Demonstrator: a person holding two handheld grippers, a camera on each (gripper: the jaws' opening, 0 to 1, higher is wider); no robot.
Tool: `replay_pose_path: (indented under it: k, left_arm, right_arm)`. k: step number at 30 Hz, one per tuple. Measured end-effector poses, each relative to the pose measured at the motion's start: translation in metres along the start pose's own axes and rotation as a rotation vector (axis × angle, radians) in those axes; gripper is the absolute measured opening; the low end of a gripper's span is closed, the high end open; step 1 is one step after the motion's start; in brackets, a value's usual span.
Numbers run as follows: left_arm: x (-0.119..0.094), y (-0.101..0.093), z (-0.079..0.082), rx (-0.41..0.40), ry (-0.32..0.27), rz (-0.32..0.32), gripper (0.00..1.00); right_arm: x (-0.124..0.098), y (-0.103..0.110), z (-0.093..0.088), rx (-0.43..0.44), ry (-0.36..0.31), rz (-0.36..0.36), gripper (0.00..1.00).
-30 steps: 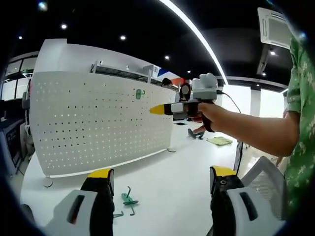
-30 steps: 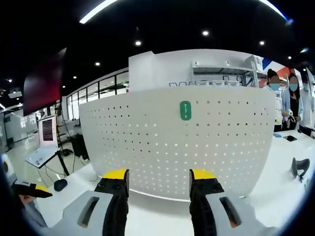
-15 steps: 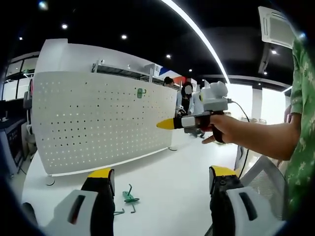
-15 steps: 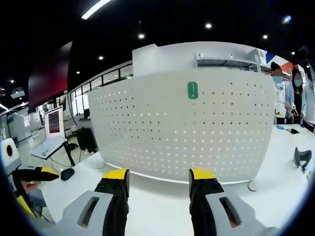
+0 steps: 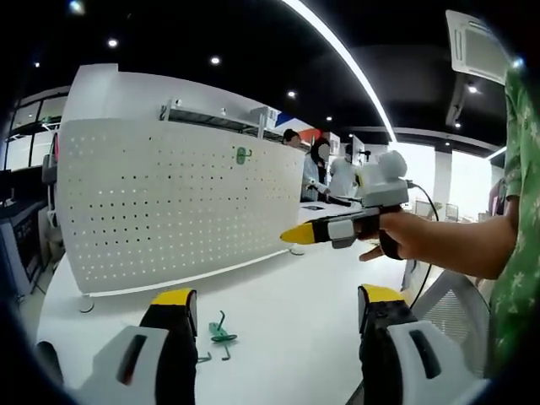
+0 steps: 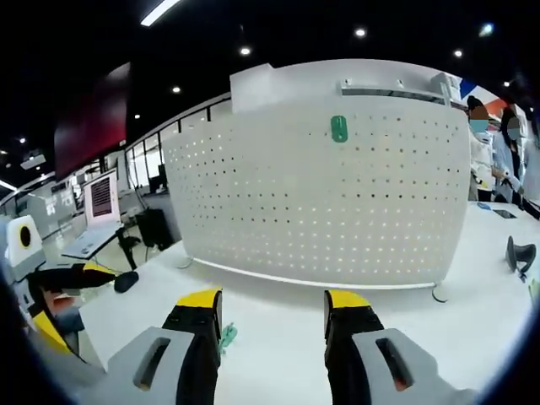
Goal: Insert the hook assembly into the mounting plate slot until the hook locks in place.
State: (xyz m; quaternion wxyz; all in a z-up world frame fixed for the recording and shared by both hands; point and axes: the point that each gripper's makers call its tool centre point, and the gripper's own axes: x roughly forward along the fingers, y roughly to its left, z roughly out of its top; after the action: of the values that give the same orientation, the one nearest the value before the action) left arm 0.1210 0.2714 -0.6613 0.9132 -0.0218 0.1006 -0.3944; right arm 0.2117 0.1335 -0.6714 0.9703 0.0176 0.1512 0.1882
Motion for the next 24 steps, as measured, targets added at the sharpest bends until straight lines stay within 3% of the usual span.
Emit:
replay_pose_path:
  k: [16, 24]
  left_arm:
    - [-0.008, 0.004, -0.013, -0.028, 0.022, 0.031, 0.8]
    - [-0.017, 0.011, -0.019, -0.035, 0.04, 0.066, 0.79]
  right_arm:
    - [-0.015, 0.029, -0.048, 0.007, 0.088, 0.059, 0.49]
    - [-0.01, 0.039, -0.056, -0.004, 0.115, 0.088, 0.49]
